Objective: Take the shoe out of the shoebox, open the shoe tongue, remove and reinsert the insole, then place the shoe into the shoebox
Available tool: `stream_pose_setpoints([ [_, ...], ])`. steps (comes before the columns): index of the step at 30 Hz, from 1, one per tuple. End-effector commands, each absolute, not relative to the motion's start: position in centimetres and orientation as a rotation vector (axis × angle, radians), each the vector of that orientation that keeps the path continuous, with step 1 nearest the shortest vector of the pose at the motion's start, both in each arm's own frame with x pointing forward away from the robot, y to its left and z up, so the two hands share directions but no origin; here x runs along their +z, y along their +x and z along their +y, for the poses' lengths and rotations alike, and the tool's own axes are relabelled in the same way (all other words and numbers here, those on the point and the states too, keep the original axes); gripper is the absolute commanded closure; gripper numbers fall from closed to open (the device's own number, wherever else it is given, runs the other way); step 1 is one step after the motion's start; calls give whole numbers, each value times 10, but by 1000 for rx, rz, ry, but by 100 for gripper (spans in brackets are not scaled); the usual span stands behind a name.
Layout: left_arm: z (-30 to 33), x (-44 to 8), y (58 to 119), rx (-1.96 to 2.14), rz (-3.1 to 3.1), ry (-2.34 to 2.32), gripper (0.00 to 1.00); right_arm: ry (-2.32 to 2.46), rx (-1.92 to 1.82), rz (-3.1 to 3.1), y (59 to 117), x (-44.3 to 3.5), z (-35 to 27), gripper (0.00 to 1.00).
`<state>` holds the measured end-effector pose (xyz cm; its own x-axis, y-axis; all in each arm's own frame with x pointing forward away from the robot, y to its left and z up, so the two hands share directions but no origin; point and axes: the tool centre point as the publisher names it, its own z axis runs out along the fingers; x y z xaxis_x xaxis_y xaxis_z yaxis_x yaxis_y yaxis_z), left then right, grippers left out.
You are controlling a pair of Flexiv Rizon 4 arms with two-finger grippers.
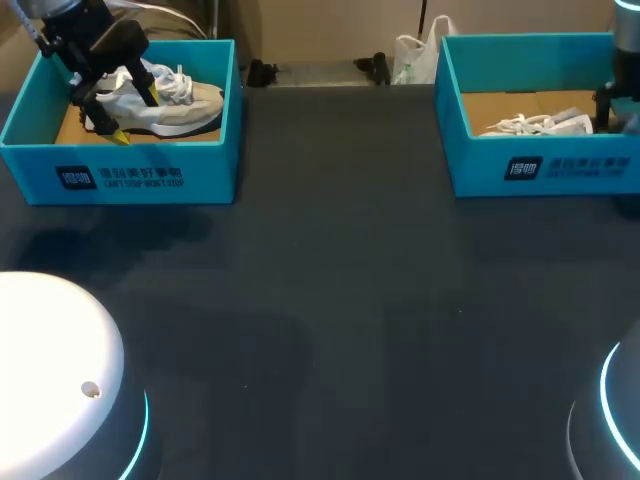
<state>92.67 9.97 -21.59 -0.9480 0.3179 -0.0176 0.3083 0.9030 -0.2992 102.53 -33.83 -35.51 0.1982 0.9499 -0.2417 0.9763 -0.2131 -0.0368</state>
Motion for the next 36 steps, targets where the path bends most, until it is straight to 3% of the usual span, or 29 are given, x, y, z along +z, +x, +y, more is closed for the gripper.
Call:
stream_pose_setpoints([
  [1, 100, -215, 926, 465, -3034, -500, 0, 2338, -257, 1866, 1007, -324, -340, 0],
  [16, 100, -215, 926, 465, -3034, -500, 0, 2348, -105, 1905, 974, -247, -282, 0],
  [36, 100, -215, 926, 465, -3034, -500, 0, 2433, -95, 1911, 893, -224, -223, 0],
])
